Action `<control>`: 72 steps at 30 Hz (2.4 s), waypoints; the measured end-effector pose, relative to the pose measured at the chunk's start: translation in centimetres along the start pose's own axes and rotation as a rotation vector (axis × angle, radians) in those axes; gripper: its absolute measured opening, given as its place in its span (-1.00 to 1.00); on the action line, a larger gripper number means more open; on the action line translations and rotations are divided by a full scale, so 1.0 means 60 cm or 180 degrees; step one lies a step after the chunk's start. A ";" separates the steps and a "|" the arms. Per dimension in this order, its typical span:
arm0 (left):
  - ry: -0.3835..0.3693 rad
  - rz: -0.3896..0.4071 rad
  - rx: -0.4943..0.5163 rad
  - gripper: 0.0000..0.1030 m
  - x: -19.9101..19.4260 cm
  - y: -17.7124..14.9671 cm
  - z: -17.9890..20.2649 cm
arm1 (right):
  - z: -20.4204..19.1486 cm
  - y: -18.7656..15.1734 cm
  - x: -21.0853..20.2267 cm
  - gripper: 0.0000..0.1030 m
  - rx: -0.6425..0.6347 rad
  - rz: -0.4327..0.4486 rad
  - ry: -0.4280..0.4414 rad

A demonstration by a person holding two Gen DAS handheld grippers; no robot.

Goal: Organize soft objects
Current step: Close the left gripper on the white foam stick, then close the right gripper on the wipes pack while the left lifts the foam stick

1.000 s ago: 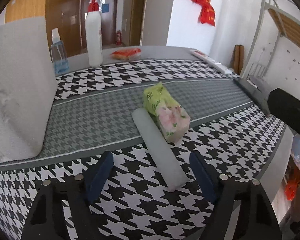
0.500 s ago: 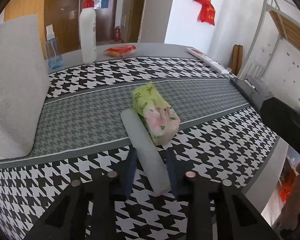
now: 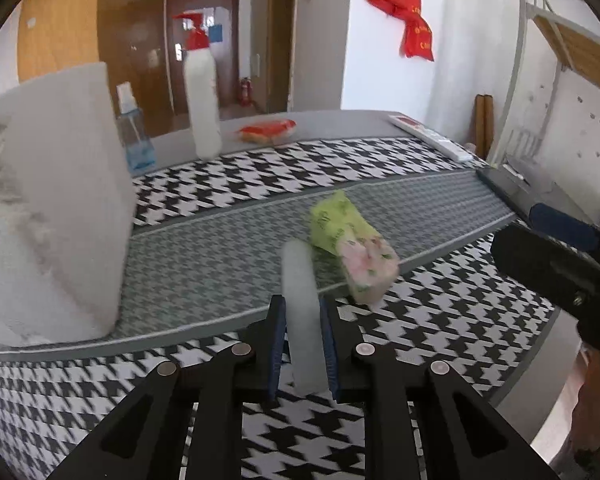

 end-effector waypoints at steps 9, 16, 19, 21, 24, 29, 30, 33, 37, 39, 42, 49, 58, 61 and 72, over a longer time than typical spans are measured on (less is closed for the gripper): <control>-0.0007 0.0008 -0.0020 -0.71 -0.002 -0.003 -0.026 | -0.015 -0.004 0.029 0.93 -0.0020 -0.0123 0.0037; -0.0110 0.0011 0.0154 -0.01 -0.009 -0.013 -0.012 | -0.016 -0.002 0.037 0.93 -0.0031 -0.0151 0.0009; -0.0114 -0.0013 0.0199 -0.01 -0.006 -0.016 -0.011 | -0.014 -0.001 0.042 0.93 -0.0025 -0.0168 0.0003; -0.0146 -0.0054 0.0191 -0.01 -0.003 -0.017 -0.012 | -0.015 0.000 0.045 0.93 -0.0023 -0.0169 0.0015; -0.0223 -0.0181 0.0198 -0.14 0.008 -0.020 -0.013 | -0.016 0.001 0.051 0.93 -0.0023 -0.0184 0.0021; -0.0179 -0.0285 0.0246 -0.54 0.021 -0.024 -0.019 | -0.019 0.002 0.063 0.93 -0.0038 -0.0236 0.0037; -0.0194 -0.0279 0.0251 -0.54 0.021 -0.024 -0.020 | -0.019 0.002 0.065 0.93 -0.0040 -0.0242 0.0042; -0.0214 -0.0257 0.0286 -0.59 0.020 -0.025 -0.020 | -0.022 0.002 0.070 0.93 -0.0050 -0.0268 0.0053; -0.0272 -0.0229 0.0251 -0.63 0.016 -0.023 -0.025 | -0.023 0.000 0.079 0.93 -0.0057 -0.0314 0.0044; -0.0277 -0.0204 0.0234 -0.63 0.013 -0.023 -0.028 | -0.024 0.000 0.083 0.93 -0.0053 -0.0329 0.0049; -0.0270 -0.0175 0.0219 -0.64 0.010 -0.020 -0.032 | -0.024 -0.002 0.091 0.93 -0.0045 -0.0372 0.0048; -0.0240 -0.0062 0.0193 -0.65 -0.001 -0.014 -0.045 | -0.027 -0.005 0.107 0.93 -0.0060 -0.0447 0.0042; -0.0203 -0.0025 0.0112 -0.65 -0.003 -0.010 -0.063 | -0.033 -0.006 0.128 0.92 -0.0066 -0.0541 0.0086; -0.0199 -0.0025 0.0090 -0.65 -0.003 -0.009 -0.067 | -0.037 -0.007 0.130 0.82 -0.0084 -0.0557 0.0112; -0.0174 -0.0023 0.0055 -0.65 -0.002 -0.008 -0.074 | -0.021 -0.016 0.152 0.44 0.0068 -0.0797 0.0028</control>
Point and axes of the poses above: each gripper's, at about its wrist camera, not at the fingertips, and x roughly the way its jaws point, z to its right, y to its top, the point moved 5 cm from there along x, roughly the way its jaws point, and after that the axes turned 11 degrees about y, right-handed, at the moved point
